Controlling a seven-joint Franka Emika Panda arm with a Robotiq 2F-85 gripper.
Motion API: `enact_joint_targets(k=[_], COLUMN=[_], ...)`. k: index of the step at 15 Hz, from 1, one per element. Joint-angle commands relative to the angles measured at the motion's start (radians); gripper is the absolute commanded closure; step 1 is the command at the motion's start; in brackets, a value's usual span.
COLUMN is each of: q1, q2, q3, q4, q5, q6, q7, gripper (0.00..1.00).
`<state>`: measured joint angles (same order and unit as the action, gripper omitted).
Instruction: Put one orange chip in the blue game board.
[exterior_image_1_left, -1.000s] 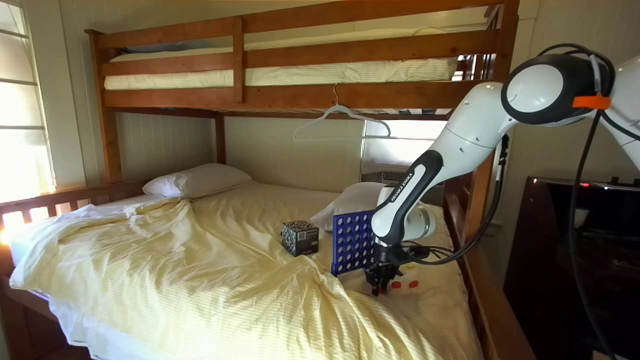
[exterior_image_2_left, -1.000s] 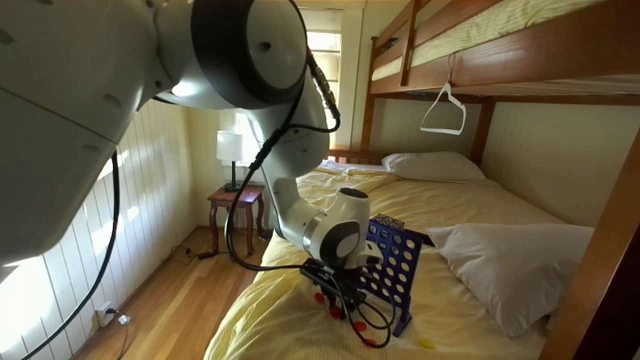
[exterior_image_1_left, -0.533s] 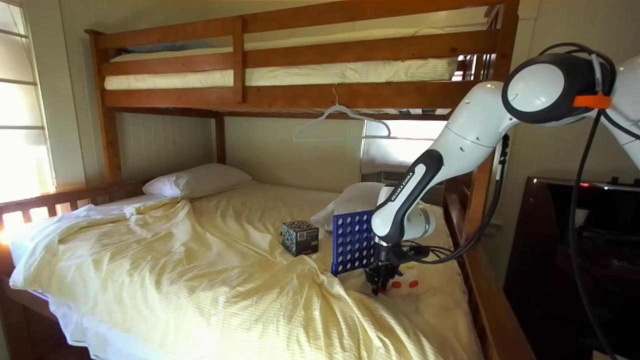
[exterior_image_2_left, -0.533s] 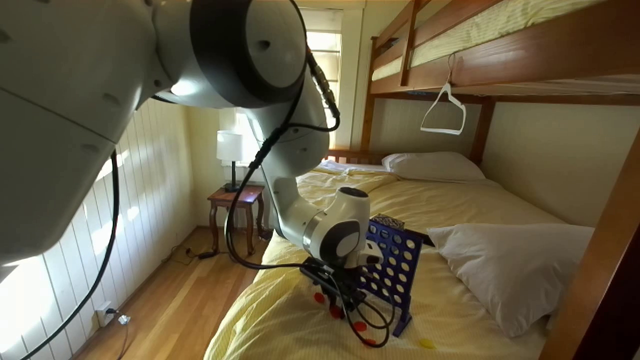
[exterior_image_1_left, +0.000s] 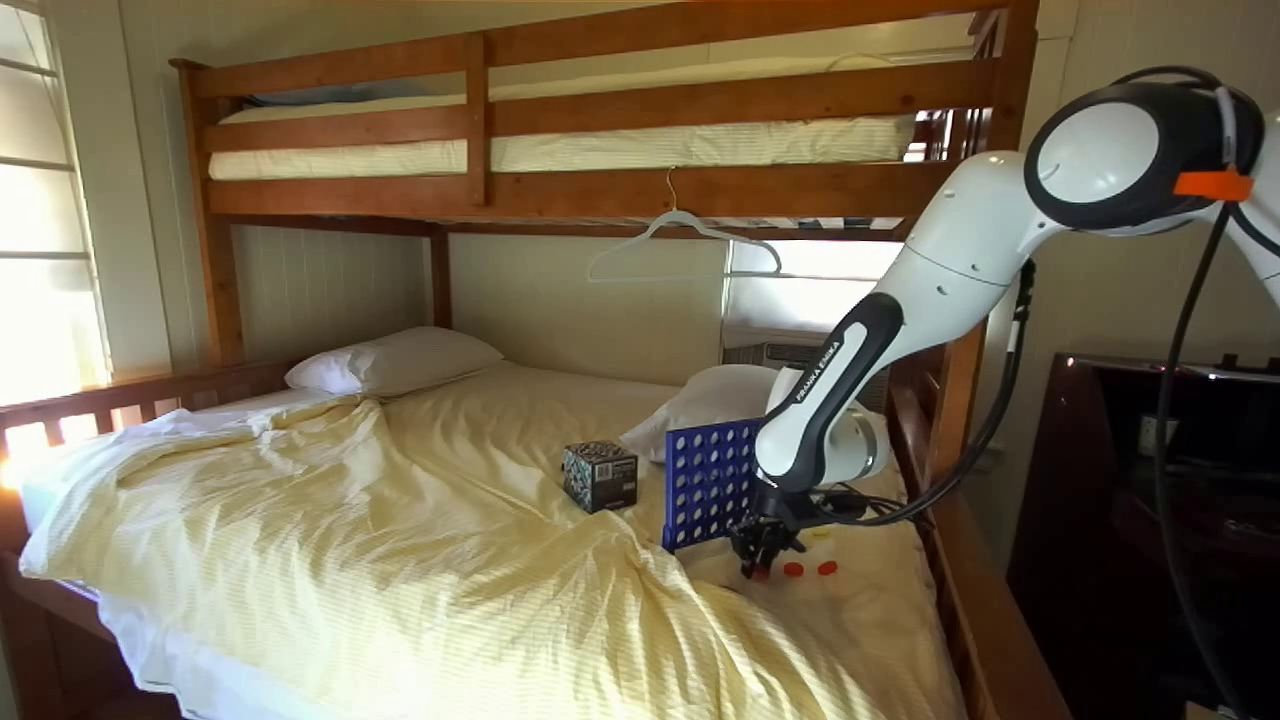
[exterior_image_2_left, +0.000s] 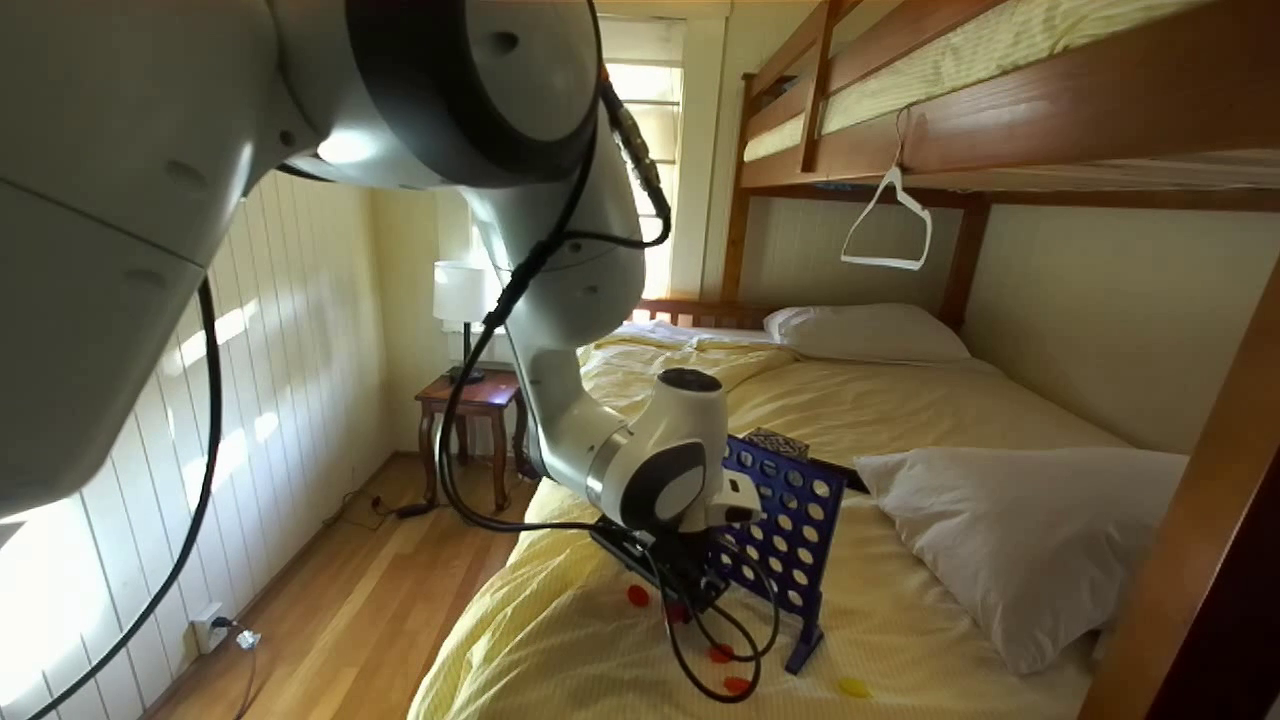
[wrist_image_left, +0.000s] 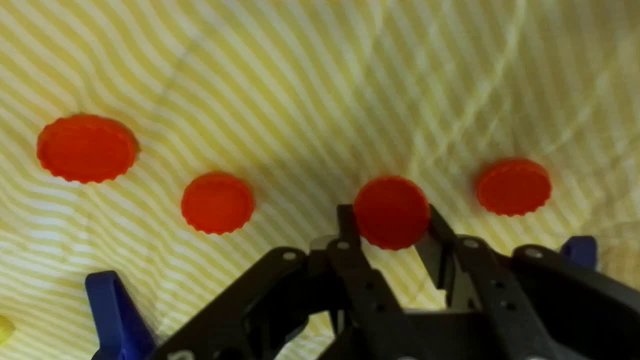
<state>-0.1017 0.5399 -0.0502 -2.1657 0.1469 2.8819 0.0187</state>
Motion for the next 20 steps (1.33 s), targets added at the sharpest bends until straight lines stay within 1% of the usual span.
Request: enact_joint_targets(k=[1,6,8,10,15,17,20], q1=[-0.006,0.019,0.035,0.029,0.015,0.013,0.007], q2=[-0.1,-0.191,-0.223,-0.247,-0.294,-0.301,-0.311], q3=[0.01,-0.027,-0.05,-0.053,-0.046,-0.045,-0.045], q4=[-0.144,-0.294,-0.345,-0.384,-0.45,-0.463,-0.468], q5=[0.02,0.018,0.018,0.017,0.01,0.005,-0.004], q6=[0.152,0.387,0.478,0.577,0.796,0.903,1.034], q7=[0.035,0.091,0.096,0.086,0.083,0.081,0.083], gripper=[0.91,0.91,0.91,0.91,0.91,0.91,0.91])
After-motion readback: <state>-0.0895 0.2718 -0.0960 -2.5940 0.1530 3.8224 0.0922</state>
